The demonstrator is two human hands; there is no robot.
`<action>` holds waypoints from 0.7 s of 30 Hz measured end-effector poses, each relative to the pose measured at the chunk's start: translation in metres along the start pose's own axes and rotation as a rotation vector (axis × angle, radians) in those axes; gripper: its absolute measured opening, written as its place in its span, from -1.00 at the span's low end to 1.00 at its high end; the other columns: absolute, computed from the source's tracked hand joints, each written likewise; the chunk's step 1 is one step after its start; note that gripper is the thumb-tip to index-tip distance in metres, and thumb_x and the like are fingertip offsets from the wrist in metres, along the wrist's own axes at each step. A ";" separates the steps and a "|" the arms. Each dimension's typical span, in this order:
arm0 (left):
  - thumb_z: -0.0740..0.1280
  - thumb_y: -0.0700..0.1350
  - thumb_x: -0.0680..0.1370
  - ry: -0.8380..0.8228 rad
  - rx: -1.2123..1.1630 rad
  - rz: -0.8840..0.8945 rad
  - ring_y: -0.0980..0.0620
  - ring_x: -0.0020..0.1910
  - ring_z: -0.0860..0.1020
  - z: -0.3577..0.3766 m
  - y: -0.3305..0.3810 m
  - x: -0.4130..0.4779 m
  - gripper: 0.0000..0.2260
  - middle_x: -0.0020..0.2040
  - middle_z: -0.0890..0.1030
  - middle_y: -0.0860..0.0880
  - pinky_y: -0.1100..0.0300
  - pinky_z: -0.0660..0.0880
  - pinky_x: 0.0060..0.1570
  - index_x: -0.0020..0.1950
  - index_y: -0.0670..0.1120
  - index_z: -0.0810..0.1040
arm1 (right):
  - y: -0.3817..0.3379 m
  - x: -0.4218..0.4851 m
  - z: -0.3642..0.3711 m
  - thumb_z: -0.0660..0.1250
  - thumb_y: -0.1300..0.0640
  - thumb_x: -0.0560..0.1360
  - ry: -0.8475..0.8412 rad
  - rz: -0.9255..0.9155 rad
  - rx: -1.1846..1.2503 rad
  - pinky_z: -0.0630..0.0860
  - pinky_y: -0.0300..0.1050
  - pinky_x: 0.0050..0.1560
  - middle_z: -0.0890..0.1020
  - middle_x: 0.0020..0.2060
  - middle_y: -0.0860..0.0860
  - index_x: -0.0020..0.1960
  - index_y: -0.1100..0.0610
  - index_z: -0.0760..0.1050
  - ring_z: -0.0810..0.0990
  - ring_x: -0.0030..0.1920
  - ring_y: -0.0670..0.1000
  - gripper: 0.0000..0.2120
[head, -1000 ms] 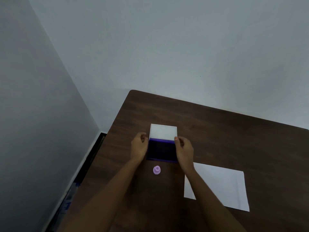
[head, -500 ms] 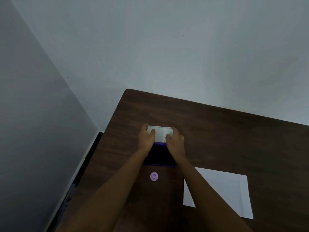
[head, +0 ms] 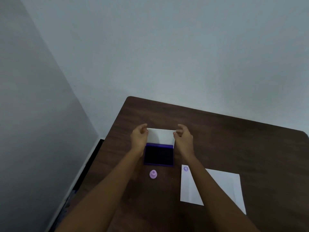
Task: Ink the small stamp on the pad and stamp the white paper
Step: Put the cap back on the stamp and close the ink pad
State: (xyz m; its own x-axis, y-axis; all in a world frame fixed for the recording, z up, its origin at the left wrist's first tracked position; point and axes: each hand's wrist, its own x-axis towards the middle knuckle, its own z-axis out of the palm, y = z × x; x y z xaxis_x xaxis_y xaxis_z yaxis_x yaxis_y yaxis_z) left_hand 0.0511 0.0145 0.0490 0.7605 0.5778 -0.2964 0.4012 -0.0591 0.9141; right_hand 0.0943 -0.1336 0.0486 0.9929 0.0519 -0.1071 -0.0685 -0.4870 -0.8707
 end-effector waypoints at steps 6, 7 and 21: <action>0.27 -0.30 0.55 0.034 -0.009 0.005 0.06 0.05 0.47 -0.007 -0.007 -0.029 -0.76 0.20 0.55 -0.15 0.14 0.47 0.13 0.21 -0.19 0.53 | 0.004 -0.027 -0.005 0.25 0.31 0.49 -0.005 -0.065 -0.083 0.49 -0.10 0.12 0.54 0.16 0.21 0.18 0.25 0.47 0.53 0.13 0.11 -0.73; 0.27 -0.31 0.54 0.042 -0.008 0.003 0.08 0.02 0.47 -0.008 -0.009 -0.033 -0.76 0.19 0.56 -0.15 0.13 0.47 0.13 0.20 -0.20 0.54 | 0.006 -0.032 -0.005 0.25 0.32 0.48 -0.002 -0.070 -0.104 0.49 -0.09 0.11 0.54 0.15 0.22 0.16 0.26 0.48 0.53 0.12 0.12 -0.75; 0.15 -0.43 0.50 0.022 0.282 0.116 -0.09 0.20 0.50 -0.012 -0.066 -0.076 -0.69 0.21 0.55 -0.22 0.23 0.34 0.22 0.18 -0.28 0.54 | 0.053 -0.093 0.013 0.16 0.39 0.48 -0.133 -0.086 -0.349 0.28 -0.12 0.35 0.35 0.35 0.18 0.29 0.25 0.36 0.35 0.34 0.10 -0.62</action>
State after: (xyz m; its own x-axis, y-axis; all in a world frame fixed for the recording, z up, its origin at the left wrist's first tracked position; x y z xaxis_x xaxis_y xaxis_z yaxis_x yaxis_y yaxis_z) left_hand -0.0394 -0.0153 0.0140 0.7994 0.5713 -0.1861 0.4411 -0.3477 0.8274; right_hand -0.0033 -0.1528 0.0062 0.9707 0.2072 -0.1219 0.0747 -0.7421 -0.6661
